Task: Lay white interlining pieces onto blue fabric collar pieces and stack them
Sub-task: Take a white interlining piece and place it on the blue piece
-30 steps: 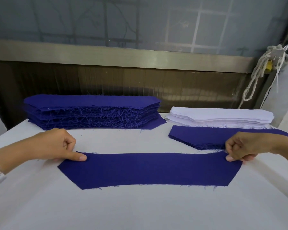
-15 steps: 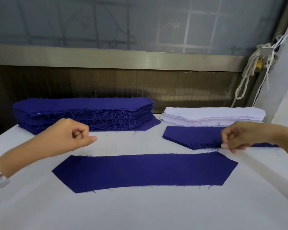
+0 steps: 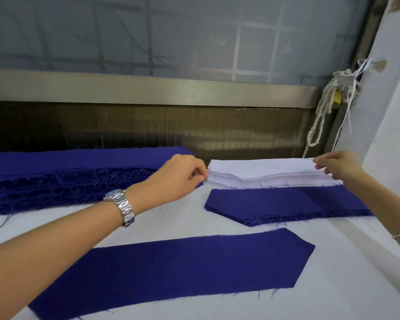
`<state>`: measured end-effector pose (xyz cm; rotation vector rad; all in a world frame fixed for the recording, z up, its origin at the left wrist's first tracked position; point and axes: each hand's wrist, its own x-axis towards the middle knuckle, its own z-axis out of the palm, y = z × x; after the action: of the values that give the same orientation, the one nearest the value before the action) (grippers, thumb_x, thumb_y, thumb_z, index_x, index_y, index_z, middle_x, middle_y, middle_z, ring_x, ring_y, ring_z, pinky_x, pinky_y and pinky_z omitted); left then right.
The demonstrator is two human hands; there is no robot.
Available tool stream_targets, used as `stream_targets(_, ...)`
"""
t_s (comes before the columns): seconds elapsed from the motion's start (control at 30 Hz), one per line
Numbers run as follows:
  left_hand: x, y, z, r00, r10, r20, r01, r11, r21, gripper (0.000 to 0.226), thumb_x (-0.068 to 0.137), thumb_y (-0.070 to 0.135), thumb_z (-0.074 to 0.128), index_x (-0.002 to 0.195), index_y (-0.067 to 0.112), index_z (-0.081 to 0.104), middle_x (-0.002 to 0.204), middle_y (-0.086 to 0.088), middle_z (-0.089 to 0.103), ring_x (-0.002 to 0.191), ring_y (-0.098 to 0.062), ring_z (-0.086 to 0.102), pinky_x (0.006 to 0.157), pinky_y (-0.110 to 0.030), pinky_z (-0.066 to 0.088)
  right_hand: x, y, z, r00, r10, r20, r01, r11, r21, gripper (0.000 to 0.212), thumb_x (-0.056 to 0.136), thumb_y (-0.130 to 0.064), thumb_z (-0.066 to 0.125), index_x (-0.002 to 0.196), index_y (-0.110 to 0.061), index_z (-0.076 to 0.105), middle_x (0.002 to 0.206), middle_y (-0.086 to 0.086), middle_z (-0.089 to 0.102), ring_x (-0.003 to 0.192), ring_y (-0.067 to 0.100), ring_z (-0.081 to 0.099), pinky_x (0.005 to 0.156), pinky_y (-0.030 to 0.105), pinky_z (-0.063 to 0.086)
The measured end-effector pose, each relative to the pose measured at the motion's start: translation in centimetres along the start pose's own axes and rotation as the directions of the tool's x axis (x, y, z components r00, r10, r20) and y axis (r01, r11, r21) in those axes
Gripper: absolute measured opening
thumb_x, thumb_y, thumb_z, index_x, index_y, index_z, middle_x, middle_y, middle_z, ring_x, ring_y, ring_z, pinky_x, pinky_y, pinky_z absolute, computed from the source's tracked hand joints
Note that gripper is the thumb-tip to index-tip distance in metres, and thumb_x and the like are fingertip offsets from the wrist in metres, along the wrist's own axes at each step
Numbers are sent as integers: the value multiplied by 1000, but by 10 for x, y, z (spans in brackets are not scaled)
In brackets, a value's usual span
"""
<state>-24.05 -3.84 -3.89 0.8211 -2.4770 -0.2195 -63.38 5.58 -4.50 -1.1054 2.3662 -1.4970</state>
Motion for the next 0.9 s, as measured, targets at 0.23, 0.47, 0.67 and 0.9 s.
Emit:
stream_targets(0.23, 69, 7, 37, 999, 28, -24, -24, 988, 153, 25, 102, 11, 50, 115, 12, 71, 117, -4, 64, 97, -19, 63, 84, -34, 55, 39, 43, -8, 973, 25, -228, -55, 990, -127, 29, 96, -19, 64, 112, 3, 73, 115, 23, 69, 108, 42, 61, 95, 43, 47)
stream_targets(0.47, 94, -1, 62, 998, -39, -56, 52, 965, 255, 21, 101, 11, 48, 100, 7, 68, 110, -9, 60, 94, -22, 57, 79, -30, 50, 67, 53, -7, 981, 22, -190, -82, 947, -310, 21, 97, -20, 60, 93, -7, 76, 104, 21, 70, 98, 41, 62, 83, 37, 44)
stream_targets(0.67, 103, -4, 67, 995, -78, -60, 90, 968, 234, 22, 102, 20, 53, 104, 9, 71, 105, -6, 66, 94, -20, 63, 83, -34, 55, 82, 58, -7, 949, 76, -306, -207, 884, -419, 24, 96, -17, 57, 94, 2, 73, 103, 27, 67, 88, 41, 58, 83, 39, 47)
stream_targets(0.9, 108, -5, 71, 994, -102, -35, 107, 976, 188, 21, 101, 21, 55, 109, 10, 71, 109, -5, 62, 94, -20, 62, 85, -34, 55, 85, 64, -7, 941, 70, -331, -217, 876, -432, 24, 93, -15, 60, 89, 5, 72, 93, 26, 65, 77, 38, 51, 76, 37, 42)
